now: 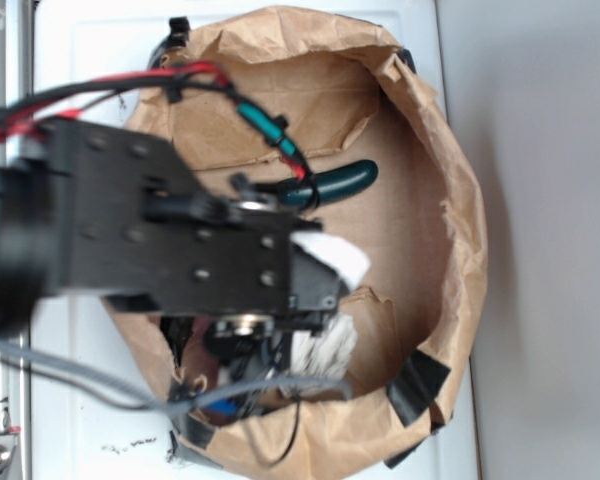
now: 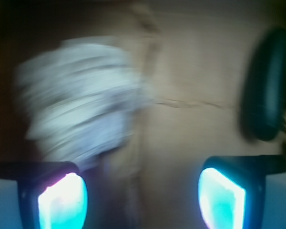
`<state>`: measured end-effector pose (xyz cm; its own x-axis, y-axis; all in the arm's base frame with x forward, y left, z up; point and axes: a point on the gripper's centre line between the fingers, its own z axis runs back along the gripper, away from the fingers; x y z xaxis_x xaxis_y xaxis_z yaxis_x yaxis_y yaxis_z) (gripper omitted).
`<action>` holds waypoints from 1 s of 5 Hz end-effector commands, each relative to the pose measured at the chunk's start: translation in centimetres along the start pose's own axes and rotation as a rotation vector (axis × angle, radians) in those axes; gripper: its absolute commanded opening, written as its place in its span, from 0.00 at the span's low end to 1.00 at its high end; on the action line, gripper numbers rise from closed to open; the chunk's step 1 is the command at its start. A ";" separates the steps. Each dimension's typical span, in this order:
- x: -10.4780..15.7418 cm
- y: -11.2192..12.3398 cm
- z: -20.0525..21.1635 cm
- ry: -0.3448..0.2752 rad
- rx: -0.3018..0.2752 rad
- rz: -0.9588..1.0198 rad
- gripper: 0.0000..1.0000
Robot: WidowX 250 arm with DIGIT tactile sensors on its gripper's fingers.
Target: Grab the white paper.
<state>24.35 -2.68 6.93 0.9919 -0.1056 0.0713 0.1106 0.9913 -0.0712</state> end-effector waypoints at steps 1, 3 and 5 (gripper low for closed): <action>2.8 -0.3 0.2 -0.065 -0.010 -0.002 1.00; 5.5 0.2 -2.6 -0.102 -0.033 0.019 1.00; 4.9 1.6 -2.6 -0.097 -0.086 0.094 0.00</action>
<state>29.20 -2.83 3.61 0.9935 -0.0200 0.1120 0.0396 0.9837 -0.1753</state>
